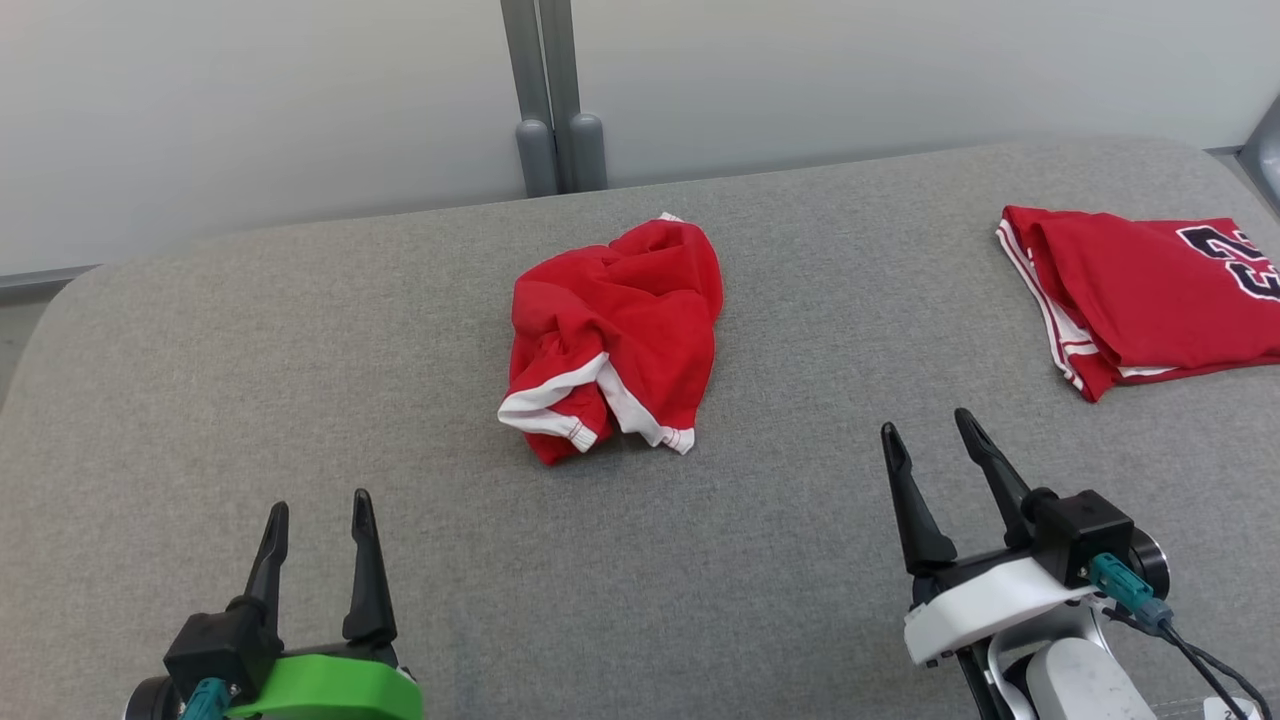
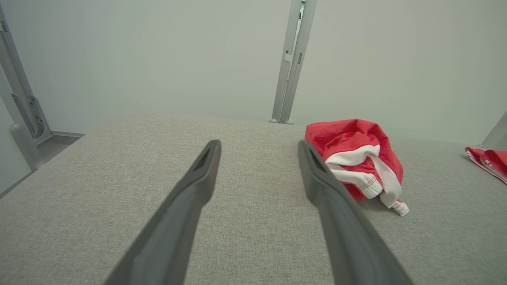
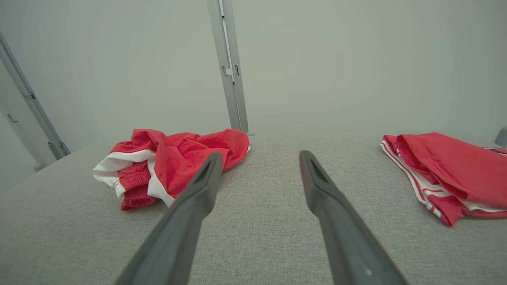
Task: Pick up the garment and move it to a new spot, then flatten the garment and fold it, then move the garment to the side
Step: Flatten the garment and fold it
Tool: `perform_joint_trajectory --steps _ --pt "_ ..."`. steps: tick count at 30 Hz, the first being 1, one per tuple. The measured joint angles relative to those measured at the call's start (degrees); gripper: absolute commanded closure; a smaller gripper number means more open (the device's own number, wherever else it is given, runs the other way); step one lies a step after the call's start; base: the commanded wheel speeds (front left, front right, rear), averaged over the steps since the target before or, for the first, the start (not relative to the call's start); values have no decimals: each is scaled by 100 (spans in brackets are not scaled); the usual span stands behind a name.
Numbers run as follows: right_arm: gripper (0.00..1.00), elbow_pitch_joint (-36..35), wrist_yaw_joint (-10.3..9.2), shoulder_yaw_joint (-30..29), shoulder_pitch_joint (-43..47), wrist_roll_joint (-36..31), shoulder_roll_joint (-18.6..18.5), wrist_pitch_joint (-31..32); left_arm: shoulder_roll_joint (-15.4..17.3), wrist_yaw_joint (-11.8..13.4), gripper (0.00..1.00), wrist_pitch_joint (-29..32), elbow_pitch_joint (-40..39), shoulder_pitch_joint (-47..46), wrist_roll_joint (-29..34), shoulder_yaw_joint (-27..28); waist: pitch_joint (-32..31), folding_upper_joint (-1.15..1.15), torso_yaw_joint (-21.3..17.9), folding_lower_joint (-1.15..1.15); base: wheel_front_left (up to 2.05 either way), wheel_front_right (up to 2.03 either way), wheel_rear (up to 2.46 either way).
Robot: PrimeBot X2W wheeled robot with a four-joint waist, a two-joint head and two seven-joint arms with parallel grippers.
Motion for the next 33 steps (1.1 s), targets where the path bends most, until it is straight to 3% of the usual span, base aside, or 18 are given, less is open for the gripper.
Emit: perform_joint_trajectory --steps 17,28,33 --pt "0 126 0 -10 -129 -186 -1 0 -235 -274 0 0 71 -22 316 219 143 0 212 0 0 0 0" --pt "0 1850 0 553 -1062 -438 9 0 -372 -386 0 0 153 -279 408 123 535 0 903 0 0 0 0" --pt "0 2621 0 525 -1551 -647 11 0 -421 -404 0 0 192 -323 427 118 705 0 1310 0 0 0 0"
